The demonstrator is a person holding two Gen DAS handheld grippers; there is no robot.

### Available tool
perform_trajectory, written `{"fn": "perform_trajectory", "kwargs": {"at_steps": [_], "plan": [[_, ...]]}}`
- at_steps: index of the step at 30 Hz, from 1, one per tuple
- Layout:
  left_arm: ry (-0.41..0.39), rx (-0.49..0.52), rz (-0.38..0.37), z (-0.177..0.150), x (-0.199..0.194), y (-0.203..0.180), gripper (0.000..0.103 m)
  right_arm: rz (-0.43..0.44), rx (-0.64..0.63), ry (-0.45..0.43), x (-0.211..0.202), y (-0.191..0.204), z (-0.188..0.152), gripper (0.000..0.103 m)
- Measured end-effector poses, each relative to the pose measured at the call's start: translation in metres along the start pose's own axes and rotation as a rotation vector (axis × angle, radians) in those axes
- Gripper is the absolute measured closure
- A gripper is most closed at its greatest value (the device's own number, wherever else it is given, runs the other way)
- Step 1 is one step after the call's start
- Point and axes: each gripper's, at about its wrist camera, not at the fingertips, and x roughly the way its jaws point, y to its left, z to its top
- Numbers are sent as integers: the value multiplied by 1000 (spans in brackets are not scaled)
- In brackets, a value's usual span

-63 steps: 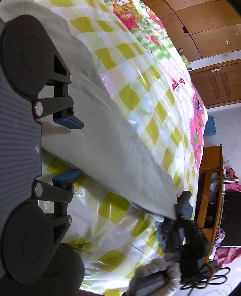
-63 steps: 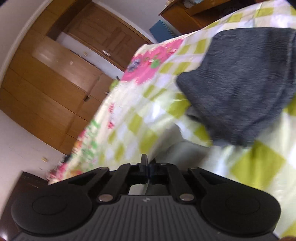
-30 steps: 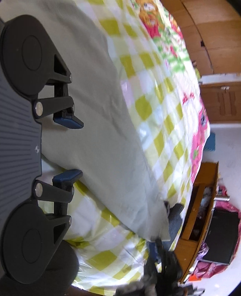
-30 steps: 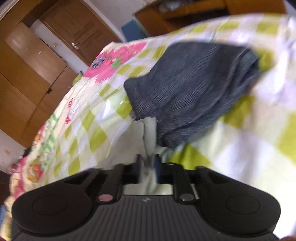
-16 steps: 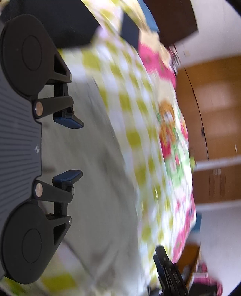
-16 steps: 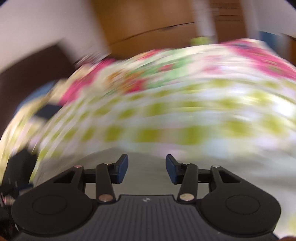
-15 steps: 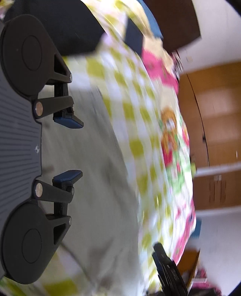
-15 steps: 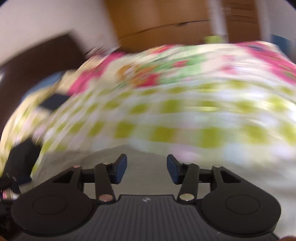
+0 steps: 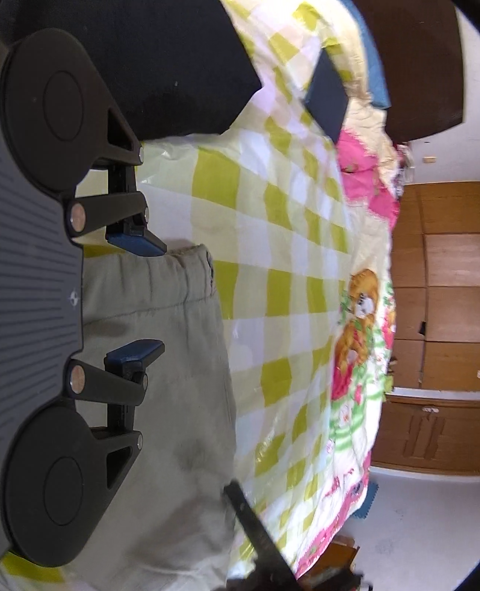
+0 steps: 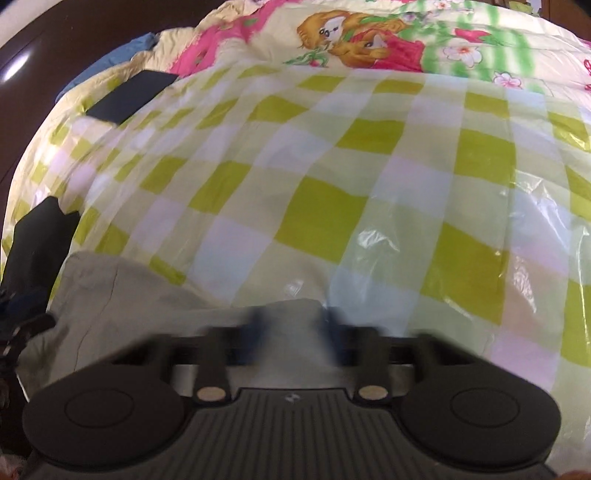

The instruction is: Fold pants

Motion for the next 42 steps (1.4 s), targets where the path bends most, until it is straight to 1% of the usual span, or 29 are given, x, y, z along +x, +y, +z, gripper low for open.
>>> {"fn": "perform_trajectory", "kwargs": {"at_steps": [2, 4, 5, 6, 8, 9, 11, 12, 13, 14, 15, 17, 18, 19, 20, 21, 22, 24, 26, 28, 29, 30, 31, 33, 36, 38, 39, 40, 42], "plan": [[21, -7, 8, 3, 10, 4, 43, -1, 14, -34, -8, -2, 1, 92], [35, 3, 19, 7, 20, 4, 58, 5, 63, -70, -14, -9, 5, 93], [43, -2, 1, 9, 25, 5, 60, 1, 76, -86, -16, -11, 7, 93], [54, -17, -20, 12, 29, 8, 64, -14, 77, -92, -16, -12, 10, 98], [79, -47, -33, 17, 37, 13, 64, -18, 70, -79, -14, -11, 14, 97], [81, -46, -41, 18, 37, 15, 64, -7, 71, -74, -15, -11, 14, 93], [84, -34, -43, 20, 38, 17, 60, 0, 72, -73, -14, -11, 13, 91], [78, -39, -37, 21, 38, 19, 54, 16, 78, -63, -12, -13, 13, 84], [71, -48, -28, 22, 39, 21, 46, 36, 95, -54, -9, -15, 12, 65], [66, -59, -25, 22, 40, 23, 44, 54, 107, -40, -4, -16, 11, 56], [67, -66, -27, 23, 43, 24, 43, 56, 99, -24, 1, -15, 10, 52], [68, -38, -20, 25, 48, 21, 51, -11, 42, -14, 6, -6, 8, 77], [61, -14, -25, 26, 49, 17, 61, -21, 38, -12, 6, -4, 8, 92], [44, 13, -10, 29, 47, 14, 65, -15, 46, -24, 4, -5, 8, 93], [21, 37, 0, 32, 45, 11, 67, -23, 48, -48, 0, -5, 10, 93], [-7, 49, 2, 36, 41, 11, 68, -31, 54, -73, -5, -7, 11, 95], [-31, 48, -1, 39, 39, 12, 69, -35, 72, -93, -7, -10, 12, 99], [-36, 31, -5, 43, 43, 15, 69, -62, 109, -111, -6, -16, 15, 99], [-3, 49, 3, 41, 55, 16, 68, -122, 102, -110, 0, -18, 17, 97], [16, 41, 1, 41, 60, 17, 65, -152, 108, -110, 0, -17, 19, 92], [14, 25, -9, 43, 57, 20, 64, -168, 98, -131, -4, -14, 18, 92], [5, -5, -21, 46, 54, 26, 57, -175, 79, -146, -8, -9, 18, 91], [-10, -33, -15, 47, 51, 32, 53, -183, 60, -152, -12, -4, 17, 90], [-14, -23, 17, 45, 50, 39, 50, -209, 30, -168, -18, 9, 16, 82], [-16, 7, 40, 38, 42, 44, 49, -258, -88, -237, -33, 45, 9, 80], [-54, 20, 53, 32, 25, 45, 49, -241, -168, -272, -42, 74, 2, 72], [-73, 26, 68, 30, 18, 45, 48, -217, -195, -280, -43, 85, -1, 66], [-88, 25, 73, 28, 13, 48, 46, -209, -224, -284, -42, 94, -2, 63], [-96, 1, 61, 31, 14, 55, 45, -251, -263, -271, -30, 103, 3, 61]]}}
